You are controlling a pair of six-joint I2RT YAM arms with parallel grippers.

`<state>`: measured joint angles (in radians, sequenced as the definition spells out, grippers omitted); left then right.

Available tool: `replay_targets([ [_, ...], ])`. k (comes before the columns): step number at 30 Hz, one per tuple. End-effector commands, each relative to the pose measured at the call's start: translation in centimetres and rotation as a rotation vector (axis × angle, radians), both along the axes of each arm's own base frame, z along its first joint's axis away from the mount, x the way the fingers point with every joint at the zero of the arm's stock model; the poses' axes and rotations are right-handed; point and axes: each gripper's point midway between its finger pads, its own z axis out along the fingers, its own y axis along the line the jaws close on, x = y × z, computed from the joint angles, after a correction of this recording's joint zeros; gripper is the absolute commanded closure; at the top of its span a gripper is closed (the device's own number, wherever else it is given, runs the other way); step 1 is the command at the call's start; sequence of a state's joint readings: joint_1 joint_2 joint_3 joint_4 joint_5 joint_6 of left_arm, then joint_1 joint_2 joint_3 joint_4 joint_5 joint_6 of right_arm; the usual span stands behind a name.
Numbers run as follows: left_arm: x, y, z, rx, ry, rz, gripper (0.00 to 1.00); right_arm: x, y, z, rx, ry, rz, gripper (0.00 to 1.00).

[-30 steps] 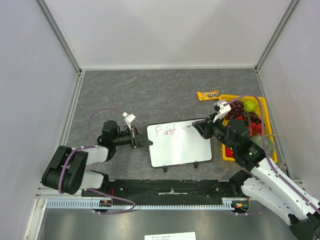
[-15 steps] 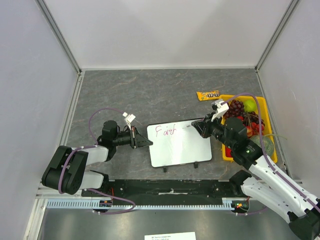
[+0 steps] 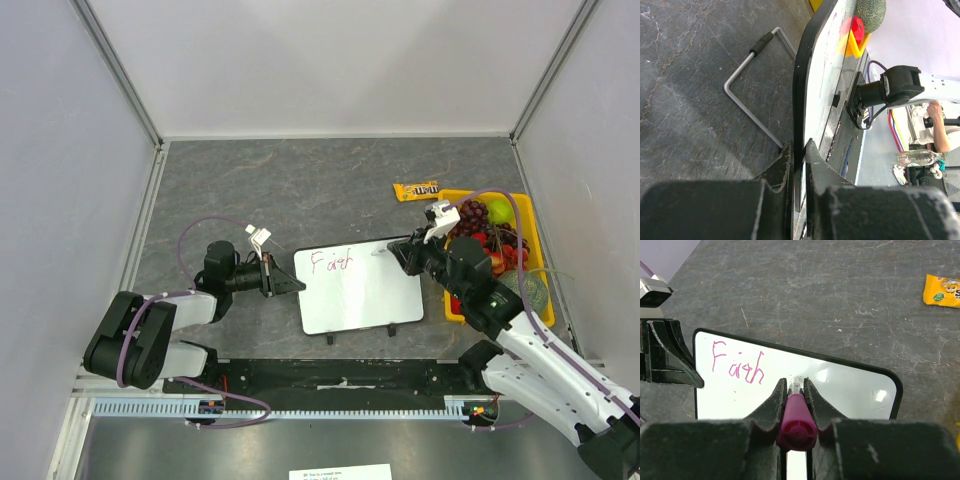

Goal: Write a sentence on the whiteboard
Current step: Write on the whiteboard with the whiteboard.

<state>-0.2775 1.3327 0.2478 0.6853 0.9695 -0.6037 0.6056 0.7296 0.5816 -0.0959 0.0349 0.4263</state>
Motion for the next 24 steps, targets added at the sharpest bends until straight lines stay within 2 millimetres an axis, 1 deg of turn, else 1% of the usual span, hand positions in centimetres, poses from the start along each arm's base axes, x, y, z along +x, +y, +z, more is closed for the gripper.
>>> replay_targets([
  [1, 1.1, 0.3, -1.2, 0.061, -0.037, 0.042, 0.98, 0.6, -0.4, 0.0, -0.005, -0.032, -0.031, 1.00],
  [8, 1.0, 0.3, -1.2, 0.061, -0.035, 0.042, 0.98, 0.4, -0.7, -1.0, -0.015, -0.017, -0.037, 1.00],
  [16, 1.0, 0.2, -1.2, 0.061, -0.035, 0.041, 0.98, -0.2, -0.8, -1.2, -0.013, -0.009, -0.023, 1.00],
  [24, 1.0, 0.3, -1.2, 0.062, -0.036, 0.042, 0.98, -1.0, -0.9, -2.0, -0.003, 0.011, -0.007, 1.00],
])
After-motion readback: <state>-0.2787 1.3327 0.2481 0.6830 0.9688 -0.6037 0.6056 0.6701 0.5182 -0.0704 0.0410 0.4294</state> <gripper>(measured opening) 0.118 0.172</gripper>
